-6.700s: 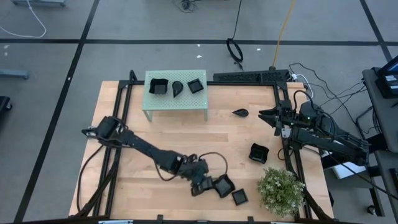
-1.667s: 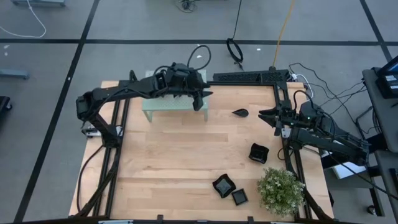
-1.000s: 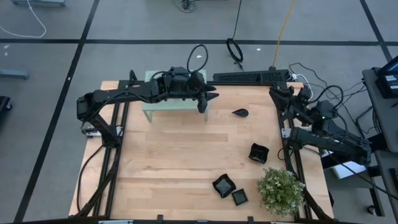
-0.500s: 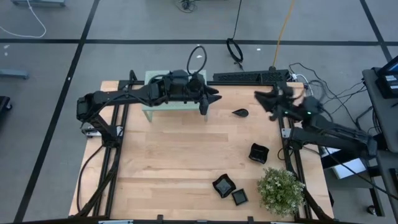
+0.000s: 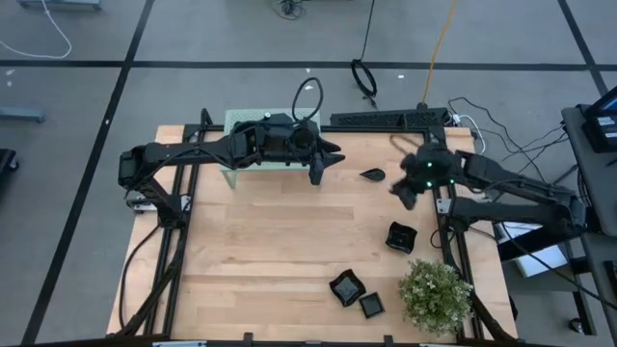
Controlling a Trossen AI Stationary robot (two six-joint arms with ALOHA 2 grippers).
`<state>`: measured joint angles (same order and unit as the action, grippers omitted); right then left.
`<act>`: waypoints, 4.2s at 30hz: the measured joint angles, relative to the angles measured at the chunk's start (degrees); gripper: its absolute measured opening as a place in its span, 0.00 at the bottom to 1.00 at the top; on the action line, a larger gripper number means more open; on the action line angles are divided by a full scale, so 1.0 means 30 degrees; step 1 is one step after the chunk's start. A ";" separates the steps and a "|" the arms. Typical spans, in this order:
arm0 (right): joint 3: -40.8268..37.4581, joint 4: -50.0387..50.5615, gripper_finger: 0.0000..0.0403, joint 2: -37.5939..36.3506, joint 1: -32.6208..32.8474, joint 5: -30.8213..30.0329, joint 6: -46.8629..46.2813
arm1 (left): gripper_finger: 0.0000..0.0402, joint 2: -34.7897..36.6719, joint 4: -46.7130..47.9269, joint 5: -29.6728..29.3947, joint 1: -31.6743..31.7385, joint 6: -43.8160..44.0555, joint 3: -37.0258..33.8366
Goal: Pick & Place Mini shaped plates
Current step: Stack the distorted square plate on top of the stacked distorted square plates on the shelf
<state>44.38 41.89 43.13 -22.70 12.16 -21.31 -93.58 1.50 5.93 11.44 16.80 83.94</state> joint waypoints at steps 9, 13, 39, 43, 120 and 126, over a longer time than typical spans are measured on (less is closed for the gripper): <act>-0.1042 0.7065 0.26 0.1586 0.0624 0.1999 0.4054 | 0.38 0.0000 0.0006 0.0000 0.0007 -0.0029 0.0000; -0.2646 0.5456 0.26 0.1713 0.0896 0.2048 0.4551 | 0.38 0.0000 0.0007 0.0000 0.0007 -0.0029 0.0000; -0.4102 0.1011 0.26 0.6194 0.3117 0.1971 0.3196 | 0.38 -0.0007 0.1923 0.0066 0.0007 -0.0029 0.0000; -0.4109 0.0678 0.26 0.7173 0.3126 0.1980 0.3130 | 0.38 -0.0007 0.2056 0.0066 0.0015 -0.0035 0.0000; 0.2963 -0.7286 0.25 0.7863 0.2736 -0.1701 0.6682 | 0.38 0.0668 1.4177 0.0474 -0.1837 0.6147 -0.0007; -0.2244 -1.2499 0.25 0.2744 0.2310 -0.1584 0.2914 | 0.38 -0.1674 1.4166 -0.0015 -0.2529 0.7351 -0.0007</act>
<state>37.65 4.39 51.36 -15.77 7.41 -12.57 -98.60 44.00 5.89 3.86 38.85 83.92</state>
